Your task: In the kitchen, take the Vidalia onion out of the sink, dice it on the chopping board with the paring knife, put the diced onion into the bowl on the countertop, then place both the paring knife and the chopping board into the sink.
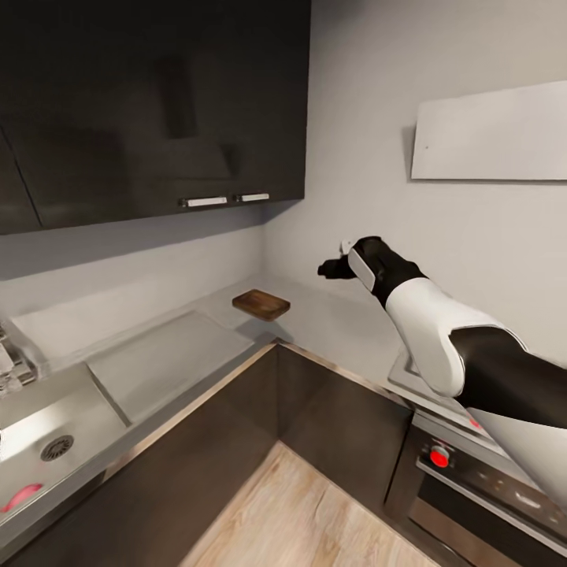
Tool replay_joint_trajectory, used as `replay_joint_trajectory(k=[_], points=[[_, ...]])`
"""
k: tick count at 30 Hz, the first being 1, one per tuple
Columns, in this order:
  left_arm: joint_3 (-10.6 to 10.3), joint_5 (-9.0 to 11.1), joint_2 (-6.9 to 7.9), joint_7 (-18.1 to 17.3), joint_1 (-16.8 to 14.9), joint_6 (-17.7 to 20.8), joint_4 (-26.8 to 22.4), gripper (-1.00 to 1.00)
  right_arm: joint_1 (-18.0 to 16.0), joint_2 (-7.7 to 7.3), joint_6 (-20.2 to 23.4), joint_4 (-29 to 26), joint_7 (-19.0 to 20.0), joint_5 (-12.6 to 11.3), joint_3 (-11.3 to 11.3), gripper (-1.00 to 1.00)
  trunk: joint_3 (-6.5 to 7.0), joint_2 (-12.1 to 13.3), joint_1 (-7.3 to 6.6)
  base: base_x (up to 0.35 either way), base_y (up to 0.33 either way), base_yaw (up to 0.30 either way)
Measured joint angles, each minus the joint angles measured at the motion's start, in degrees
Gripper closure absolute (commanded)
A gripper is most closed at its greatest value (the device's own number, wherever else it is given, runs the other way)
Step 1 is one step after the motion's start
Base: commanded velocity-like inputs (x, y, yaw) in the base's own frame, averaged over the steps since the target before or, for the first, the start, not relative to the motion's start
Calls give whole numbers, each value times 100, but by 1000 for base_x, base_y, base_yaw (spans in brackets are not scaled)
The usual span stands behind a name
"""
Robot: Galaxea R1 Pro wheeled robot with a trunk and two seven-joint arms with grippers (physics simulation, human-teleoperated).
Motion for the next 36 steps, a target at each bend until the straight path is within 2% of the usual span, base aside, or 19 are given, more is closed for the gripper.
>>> replay_joint_trajectory(k=[7,16,26,36], points=[[2,0,0,-1,1,0,0,-100,1,0,-33,38,1,5,5,-100,-27,1,0,225,-198,247],[0,0,0,-1,1,0,0,-100,1,-1,-45,42,1,5,6,-100,-83,2,2,51,-48,224],[0,0,0,-1,2,0,0,-100,0,0,-47,49,1,1,8,-100,-148,1,1,148,-159,215],[0,3,0,-1,1,0,8,-100,0,8,-44,50,1,-4,8,-100,-177,0,0,207,-194,72]])
